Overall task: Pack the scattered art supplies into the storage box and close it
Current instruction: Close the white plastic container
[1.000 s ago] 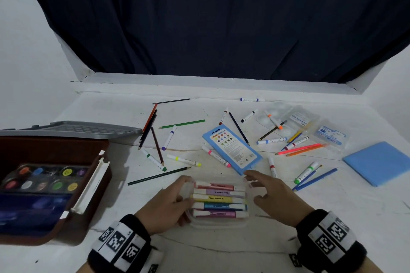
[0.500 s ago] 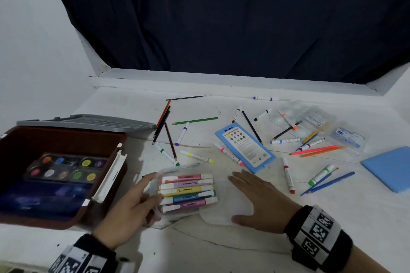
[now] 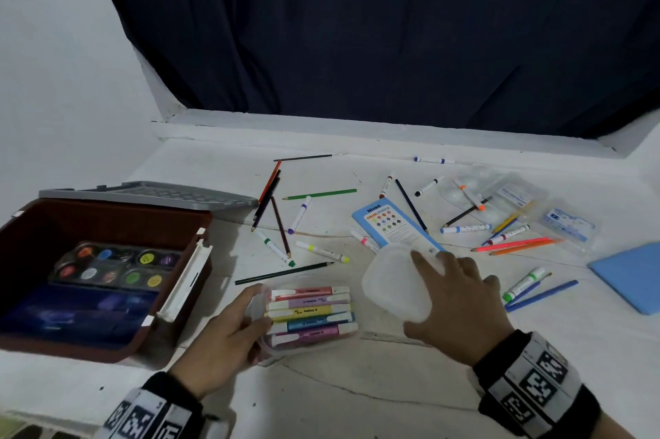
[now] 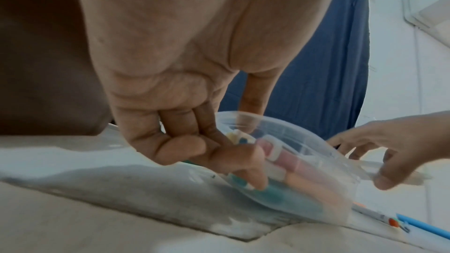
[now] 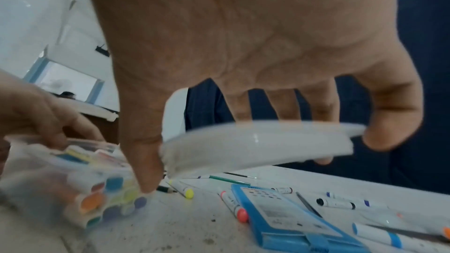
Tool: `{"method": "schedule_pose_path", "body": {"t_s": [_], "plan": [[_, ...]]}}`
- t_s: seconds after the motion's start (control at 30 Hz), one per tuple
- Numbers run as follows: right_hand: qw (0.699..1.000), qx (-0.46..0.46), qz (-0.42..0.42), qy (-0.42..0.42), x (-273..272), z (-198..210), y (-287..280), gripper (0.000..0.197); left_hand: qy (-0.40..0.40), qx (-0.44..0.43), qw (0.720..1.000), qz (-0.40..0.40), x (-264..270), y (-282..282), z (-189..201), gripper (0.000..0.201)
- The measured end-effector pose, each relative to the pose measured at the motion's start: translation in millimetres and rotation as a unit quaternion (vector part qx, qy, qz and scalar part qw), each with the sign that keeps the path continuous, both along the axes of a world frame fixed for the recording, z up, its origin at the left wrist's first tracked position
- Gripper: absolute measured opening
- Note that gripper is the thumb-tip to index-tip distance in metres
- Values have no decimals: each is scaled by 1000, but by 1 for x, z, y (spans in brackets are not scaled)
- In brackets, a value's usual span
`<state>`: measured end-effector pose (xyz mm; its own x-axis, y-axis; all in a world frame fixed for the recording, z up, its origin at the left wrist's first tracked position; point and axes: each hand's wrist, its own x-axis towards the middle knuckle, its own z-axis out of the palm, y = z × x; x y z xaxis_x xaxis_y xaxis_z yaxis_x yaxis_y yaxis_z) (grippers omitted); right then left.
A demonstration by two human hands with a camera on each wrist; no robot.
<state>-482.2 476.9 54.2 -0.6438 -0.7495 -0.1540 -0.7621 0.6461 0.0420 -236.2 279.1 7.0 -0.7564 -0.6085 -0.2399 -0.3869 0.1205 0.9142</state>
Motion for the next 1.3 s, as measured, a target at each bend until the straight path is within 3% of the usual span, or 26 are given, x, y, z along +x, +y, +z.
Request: {"method": "schedule_pose_path", "body": {"t_s": [0.13,0.37,0.5,0.63,0.77,0.87,0.97,1.1,1.3], "plan": [[998,-48,-39,-7,-6,3,4,109,-24,-3,999,-20,-20,-3,-8,33],[987,-119,-110,-18,-11,-7,11,102,-94,-67,989,-97,-53,-9,-19,40],[976,-171,-115,-73,-9,-13,8,102,-115,-96,982,-118,-68,-4,-14,50],[968,-199,-50,-148,-3,-9,6,109,-98,-106,983,-113,-80,5,-7,48],[962,-155,56,-218,2,-2,6,112,-62,-96,990,-83,-81,2,-4,42],[965,-104,111,-214,3,-4,8,111,-15,-36,999,-35,-83,3,4,23],[966,-62,140,-210,3,-6,6,114,-20,-32,998,-42,-84,2,2,22],[964,-9,158,-213,3,-5,0,112,-55,-72,993,-80,-81,-1,-3,35],[962,1,182,-203,-1,-6,-8,107,-86,-147,979,-114,-88,-7,9,32]]}}
